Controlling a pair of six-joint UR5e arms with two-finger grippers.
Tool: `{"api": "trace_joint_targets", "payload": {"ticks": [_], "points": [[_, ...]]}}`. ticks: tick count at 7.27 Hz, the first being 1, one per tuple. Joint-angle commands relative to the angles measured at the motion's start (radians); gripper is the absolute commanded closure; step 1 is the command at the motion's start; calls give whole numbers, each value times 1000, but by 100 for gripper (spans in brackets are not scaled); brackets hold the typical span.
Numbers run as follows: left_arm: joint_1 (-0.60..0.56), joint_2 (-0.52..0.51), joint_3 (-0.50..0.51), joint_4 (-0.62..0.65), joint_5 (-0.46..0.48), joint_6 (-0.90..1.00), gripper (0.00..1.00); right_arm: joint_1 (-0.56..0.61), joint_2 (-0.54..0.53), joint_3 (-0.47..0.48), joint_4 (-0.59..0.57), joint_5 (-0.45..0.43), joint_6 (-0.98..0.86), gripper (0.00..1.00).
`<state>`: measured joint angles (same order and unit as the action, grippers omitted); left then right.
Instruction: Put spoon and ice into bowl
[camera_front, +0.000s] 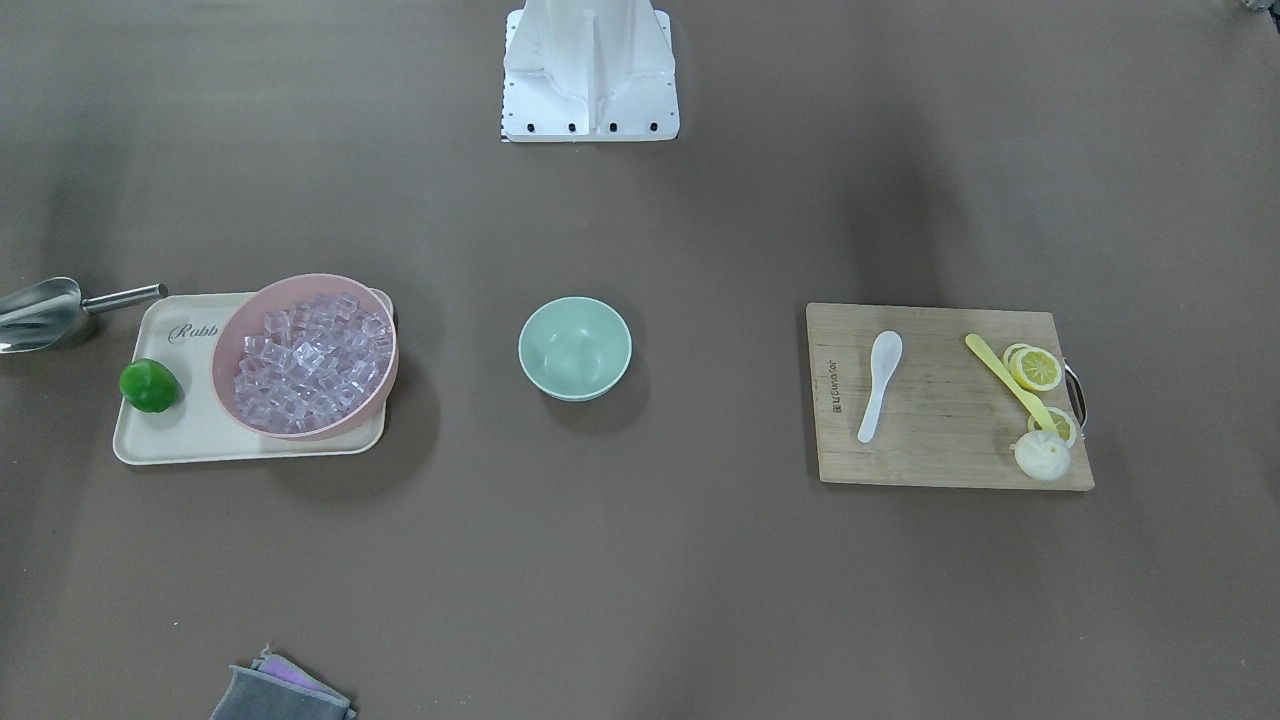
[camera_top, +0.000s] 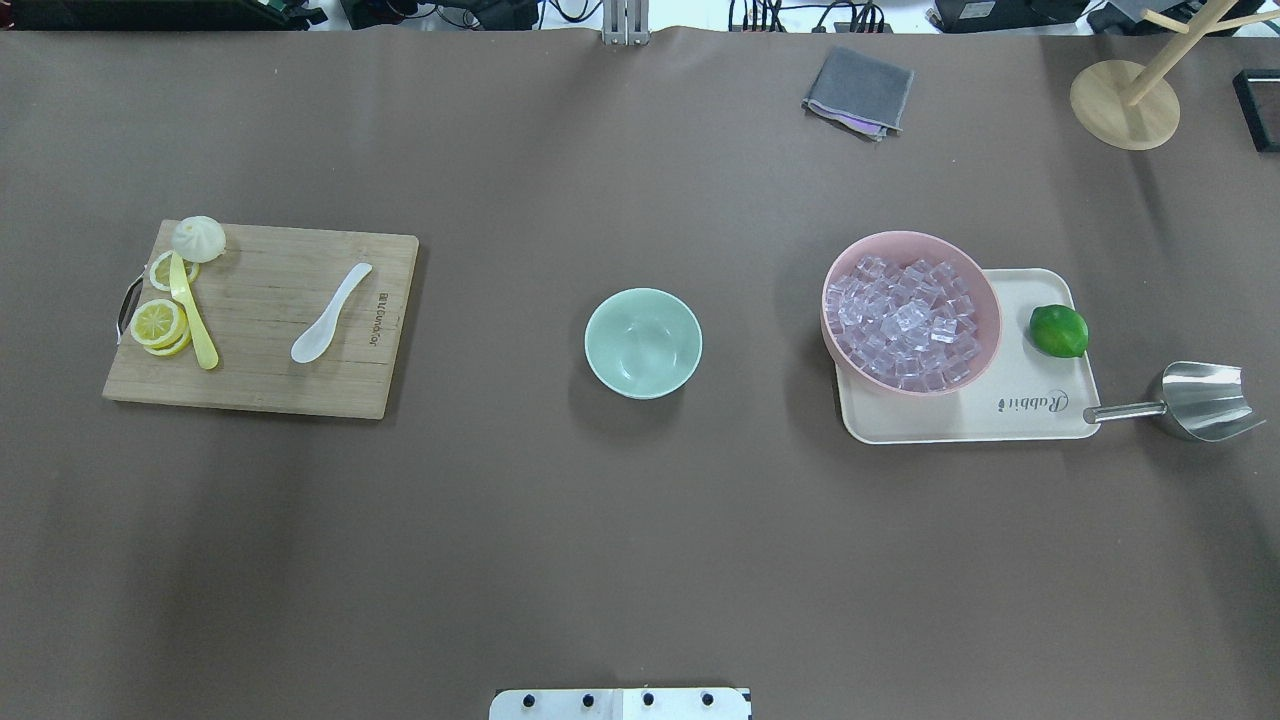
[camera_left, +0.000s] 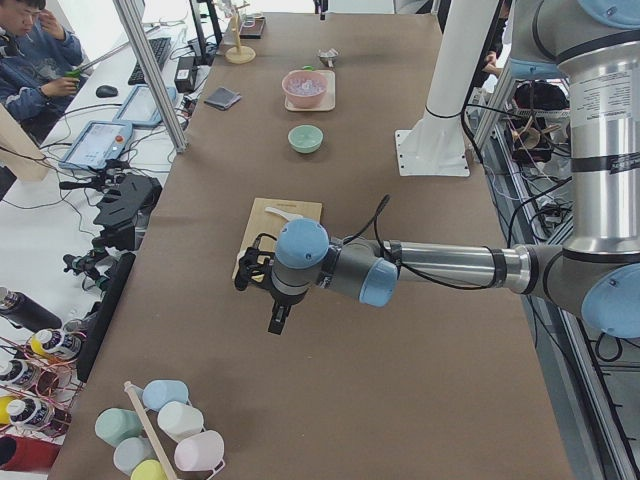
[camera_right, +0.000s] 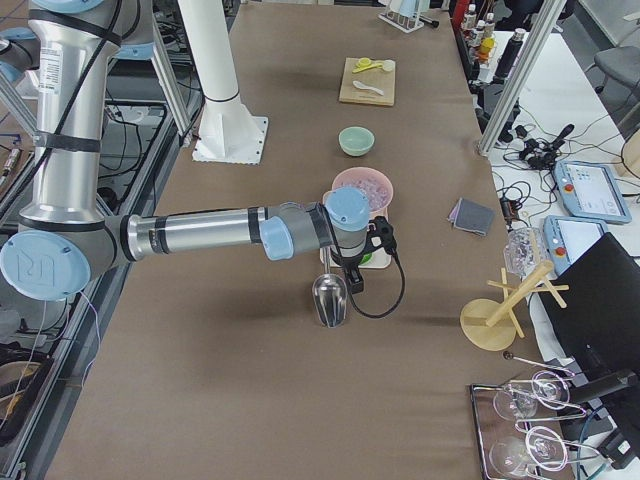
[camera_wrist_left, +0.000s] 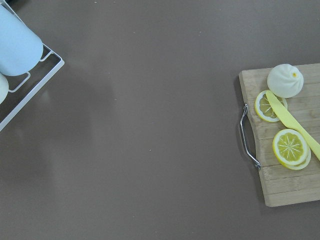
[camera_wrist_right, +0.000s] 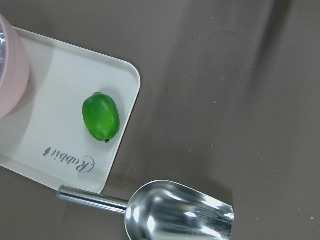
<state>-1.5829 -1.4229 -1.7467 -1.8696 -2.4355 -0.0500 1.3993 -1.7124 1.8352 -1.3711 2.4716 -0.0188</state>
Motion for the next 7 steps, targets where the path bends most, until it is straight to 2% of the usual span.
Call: {"api": "trace_joint_targets", "payload": {"ticks": [1, 2, 3, 4, 5, 7], "points": [[1, 1, 6, 1, -2, -1, 2, -48, 4, 3, 61, 6, 38, 0], [3, 1, 10, 3, 1, -2, 2, -83, 54, 9, 63, 4, 147, 0], [3, 1, 10, 1, 0, -1, 2, -148, 135, 31, 69, 1, 363, 0], [3, 2, 10, 1, 1, -1, 2, -252, 221, 67, 98, -44, 605, 0], [3, 2, 16, 0, 1, -1, 2, -364, 275, 103, 124, -133, 808, 0], [3, -1, 30, -2, 1, 4, 2, -541, 332, 115, 124, -320, 1013, 5]]}}
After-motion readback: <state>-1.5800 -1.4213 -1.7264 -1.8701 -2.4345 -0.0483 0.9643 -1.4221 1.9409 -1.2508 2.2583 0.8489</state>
